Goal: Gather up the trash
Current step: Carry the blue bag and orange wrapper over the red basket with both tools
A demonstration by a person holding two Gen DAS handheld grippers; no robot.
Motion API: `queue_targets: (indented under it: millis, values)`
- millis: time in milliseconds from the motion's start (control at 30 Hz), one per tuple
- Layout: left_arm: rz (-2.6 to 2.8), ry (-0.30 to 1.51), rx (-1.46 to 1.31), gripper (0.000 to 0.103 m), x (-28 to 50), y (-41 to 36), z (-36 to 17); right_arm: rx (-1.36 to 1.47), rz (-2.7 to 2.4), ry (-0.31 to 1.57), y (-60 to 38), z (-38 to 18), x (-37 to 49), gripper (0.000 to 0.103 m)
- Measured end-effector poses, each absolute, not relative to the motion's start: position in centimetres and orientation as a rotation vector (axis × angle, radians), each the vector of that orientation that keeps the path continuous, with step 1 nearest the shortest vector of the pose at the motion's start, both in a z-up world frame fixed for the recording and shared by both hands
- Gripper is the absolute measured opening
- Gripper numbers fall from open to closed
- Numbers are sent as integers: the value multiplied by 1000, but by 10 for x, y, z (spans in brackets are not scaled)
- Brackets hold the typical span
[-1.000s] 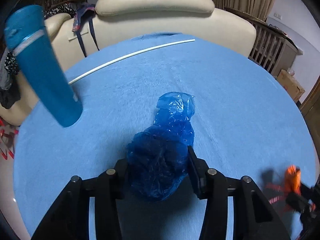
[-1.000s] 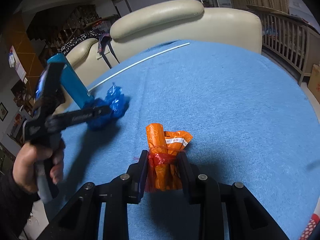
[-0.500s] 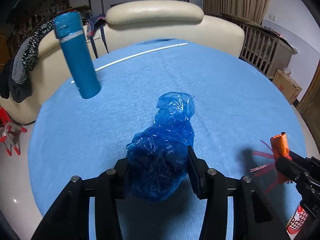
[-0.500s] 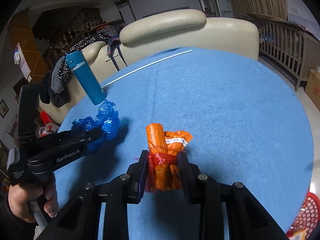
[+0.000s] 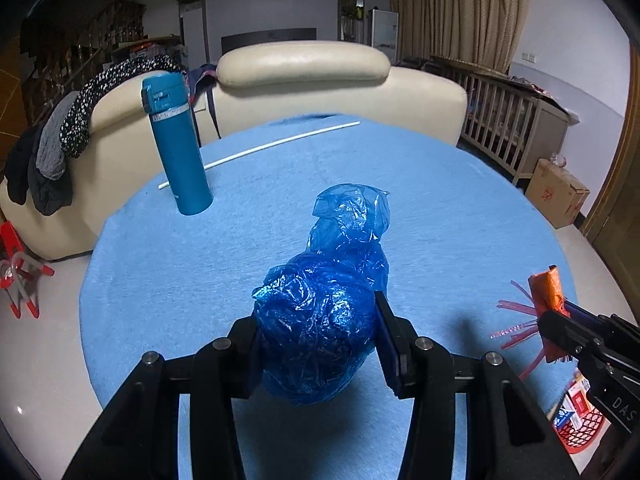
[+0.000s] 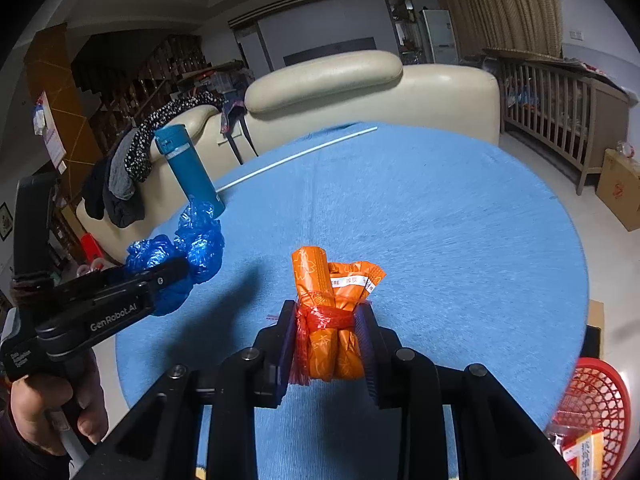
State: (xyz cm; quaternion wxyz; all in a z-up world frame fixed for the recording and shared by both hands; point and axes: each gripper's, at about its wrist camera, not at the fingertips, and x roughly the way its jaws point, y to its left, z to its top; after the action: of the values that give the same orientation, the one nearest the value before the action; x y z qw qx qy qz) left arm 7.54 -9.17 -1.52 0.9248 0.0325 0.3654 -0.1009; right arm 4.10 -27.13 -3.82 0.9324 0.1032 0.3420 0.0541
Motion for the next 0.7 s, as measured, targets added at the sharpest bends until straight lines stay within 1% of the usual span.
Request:
queue_targets:
  millis: [367, 700]
  values:
    - [-256, 704, 83, 49, 43, -111, 1, 235, 86, 628, -287, -19, 5, 31]
    - [-306, 680, 135, 49, 26, -144, 9, 294, 43, 581, -317, -16, -22, 32]
